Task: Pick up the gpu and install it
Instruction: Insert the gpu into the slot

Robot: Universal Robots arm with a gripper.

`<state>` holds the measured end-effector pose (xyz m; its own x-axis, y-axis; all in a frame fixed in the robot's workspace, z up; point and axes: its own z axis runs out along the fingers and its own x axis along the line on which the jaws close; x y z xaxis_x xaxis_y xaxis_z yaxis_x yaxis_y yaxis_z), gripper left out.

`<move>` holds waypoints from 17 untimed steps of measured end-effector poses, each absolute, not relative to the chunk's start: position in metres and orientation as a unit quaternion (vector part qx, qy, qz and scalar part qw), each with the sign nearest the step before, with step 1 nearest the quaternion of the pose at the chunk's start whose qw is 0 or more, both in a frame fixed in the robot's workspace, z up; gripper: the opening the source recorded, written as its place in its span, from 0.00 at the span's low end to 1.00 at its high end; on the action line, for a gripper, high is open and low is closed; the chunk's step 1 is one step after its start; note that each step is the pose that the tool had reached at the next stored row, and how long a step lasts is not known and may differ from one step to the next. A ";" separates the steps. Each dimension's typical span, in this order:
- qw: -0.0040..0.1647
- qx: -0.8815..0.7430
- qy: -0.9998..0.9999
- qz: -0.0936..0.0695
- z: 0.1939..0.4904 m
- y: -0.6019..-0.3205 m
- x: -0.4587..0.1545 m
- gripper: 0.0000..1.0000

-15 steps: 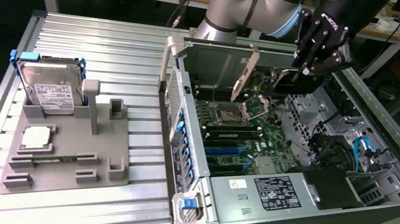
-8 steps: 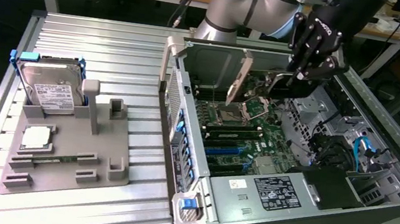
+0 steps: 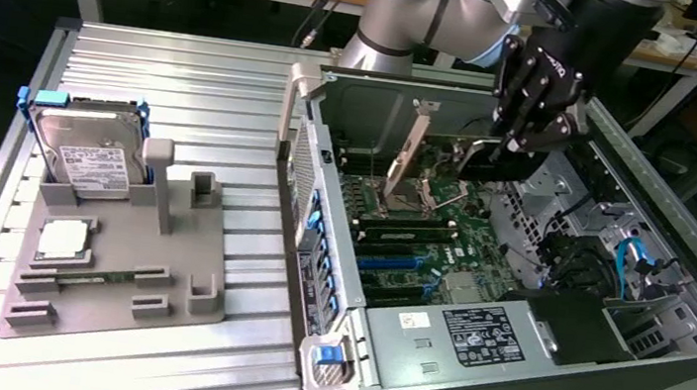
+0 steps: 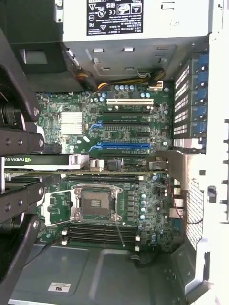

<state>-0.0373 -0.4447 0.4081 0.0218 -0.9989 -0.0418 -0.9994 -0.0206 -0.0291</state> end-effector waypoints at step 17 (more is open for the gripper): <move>0.029 -0.717 0.697 0.005 0.386 -0.455 -0.045 0.27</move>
<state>-0.0454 -0.4548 0.3859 0.0292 -0.9985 -0.0474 -0.9991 -0.0276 -0.0337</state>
